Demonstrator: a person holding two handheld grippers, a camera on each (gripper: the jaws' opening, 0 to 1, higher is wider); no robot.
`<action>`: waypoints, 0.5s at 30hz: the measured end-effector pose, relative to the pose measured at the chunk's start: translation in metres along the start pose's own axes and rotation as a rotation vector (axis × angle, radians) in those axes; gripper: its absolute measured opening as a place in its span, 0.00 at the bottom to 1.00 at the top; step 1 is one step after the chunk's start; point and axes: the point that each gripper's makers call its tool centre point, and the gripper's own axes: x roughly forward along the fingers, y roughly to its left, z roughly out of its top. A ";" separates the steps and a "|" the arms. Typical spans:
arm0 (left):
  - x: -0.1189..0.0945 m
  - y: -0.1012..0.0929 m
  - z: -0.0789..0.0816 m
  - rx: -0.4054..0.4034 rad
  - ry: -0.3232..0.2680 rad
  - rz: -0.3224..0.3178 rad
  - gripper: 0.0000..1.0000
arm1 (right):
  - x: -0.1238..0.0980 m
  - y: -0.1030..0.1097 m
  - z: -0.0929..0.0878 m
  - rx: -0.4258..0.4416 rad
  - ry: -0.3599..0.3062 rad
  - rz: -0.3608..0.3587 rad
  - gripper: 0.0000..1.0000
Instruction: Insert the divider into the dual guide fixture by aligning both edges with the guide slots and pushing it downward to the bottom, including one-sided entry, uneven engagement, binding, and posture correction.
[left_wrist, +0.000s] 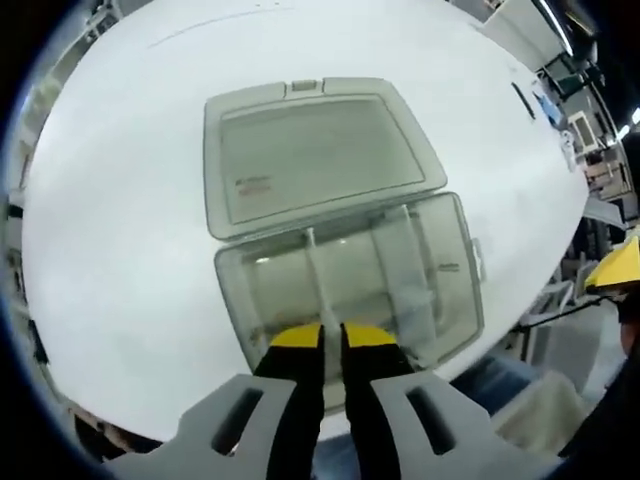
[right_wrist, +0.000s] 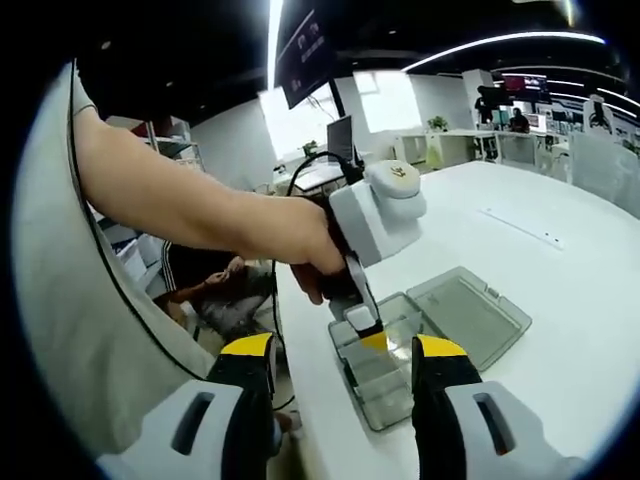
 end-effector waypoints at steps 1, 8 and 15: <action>0.000 0.000 0.000 0.009 -0.004 0.010 0.02 | 0.000 0.000 0.000 0.000 -0.001 -0.001 0.52; 0.004 0.002 0.000 0.003 -0.023 0.028 0.01 | -0.002 -0.001 0.001 0.002 -0.011 -0.006 0.51; 0.003 -0.004 0.005 0.011 -0.083 -0.021 0.06 | -0.006 -0.004 -0.003 0.010 -0.012 -0.020 0.51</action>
